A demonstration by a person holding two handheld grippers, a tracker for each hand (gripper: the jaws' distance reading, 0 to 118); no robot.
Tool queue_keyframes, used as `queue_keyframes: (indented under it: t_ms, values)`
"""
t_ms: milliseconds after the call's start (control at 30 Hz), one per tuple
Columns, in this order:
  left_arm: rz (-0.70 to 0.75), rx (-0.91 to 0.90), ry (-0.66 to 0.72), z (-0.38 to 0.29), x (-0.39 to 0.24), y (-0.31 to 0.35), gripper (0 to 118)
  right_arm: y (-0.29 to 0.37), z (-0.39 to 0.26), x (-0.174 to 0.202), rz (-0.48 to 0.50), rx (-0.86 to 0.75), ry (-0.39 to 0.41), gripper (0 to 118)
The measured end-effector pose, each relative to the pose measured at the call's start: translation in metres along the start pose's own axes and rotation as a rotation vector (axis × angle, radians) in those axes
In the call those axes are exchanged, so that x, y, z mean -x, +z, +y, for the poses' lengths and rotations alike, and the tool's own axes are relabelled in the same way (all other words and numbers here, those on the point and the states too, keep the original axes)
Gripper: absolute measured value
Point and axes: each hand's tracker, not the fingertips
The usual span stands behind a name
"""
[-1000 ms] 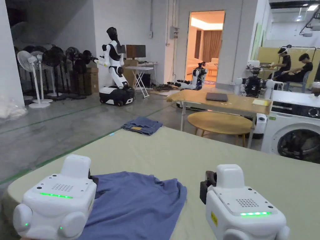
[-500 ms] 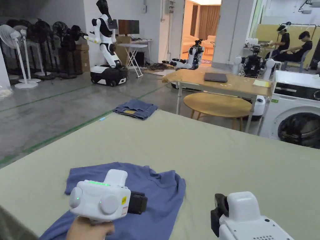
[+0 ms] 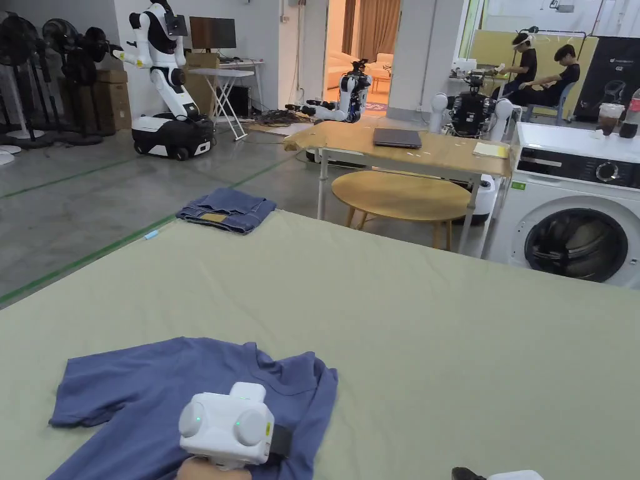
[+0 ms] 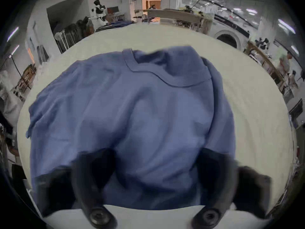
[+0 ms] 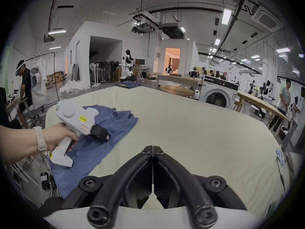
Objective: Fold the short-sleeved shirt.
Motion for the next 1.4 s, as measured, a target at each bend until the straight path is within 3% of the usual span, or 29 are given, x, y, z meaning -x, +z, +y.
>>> queue_keyframes:
  t_ms: [100,233,333,467,700,900,1100,1267,1300,1333,1400]
  values:
    - [0.080,-0.049,-0.034,0.002,0.007,0.018,5,0.003,-0.004,-0.009,0.005,0.007,-0.033,0]
    - [0.028,-0.034,-0.020,0.005,0.006,0.026,4,0.013,-0.009,-0.020,-0.004,0.013,-0.057,0]
    - [-0.056,-0.116,-0.041,0.018,-0.028,0.055,4,0.027,-0.010,-0.035,-0.030,0.001,-0.071,0]
    - [-0.173,-0.186,-0.191,0.031,-0.102,0.092,4,0.051,-0.008,-0.061,-0.091,-0.026,-0.109,0]
    - [-0.447,-0.327,-0.414,0.032,-0.270,0.172,4,0.118,-0.015,-0.123,-0.281,-0.059,-0.168,0]
    - [-0.656,-0.256,-0.651,-0.015,-0.397,0.200,4,0.174,-0.034,-0.175,-0.424,-0.073,-0.239,0]
    - [-0.490,-0.108,-0.797,-0.075,-0.464,0.134,4,0.202,-0.062,-0.208,-0.505,-0.037,-0.268,0]
    - [-0.452,-0.066,-0.786,-0.099,-0.469,0.096,4,0.204,-0.078,-0.221,-0.532,0.004,-0.258,0]
    - [-0.449,-0.084,-0.774,-0.100,-0.467,0.098,12,0.203,-0.079,-0.222,-0.530,0.009,-0.256,0]
    - [-0.456,-0.094,-0.773,-0.100,-0.466,0.101,29,0.203,-0.079,-0.224,-0.526,0.013,-0.257,0]
    - [-0.454,-0.110,-0.771,-0.098,-0.458,0.115,94,0.202,-0.078,-0.223,-0.511,0.016,-0.259,0]
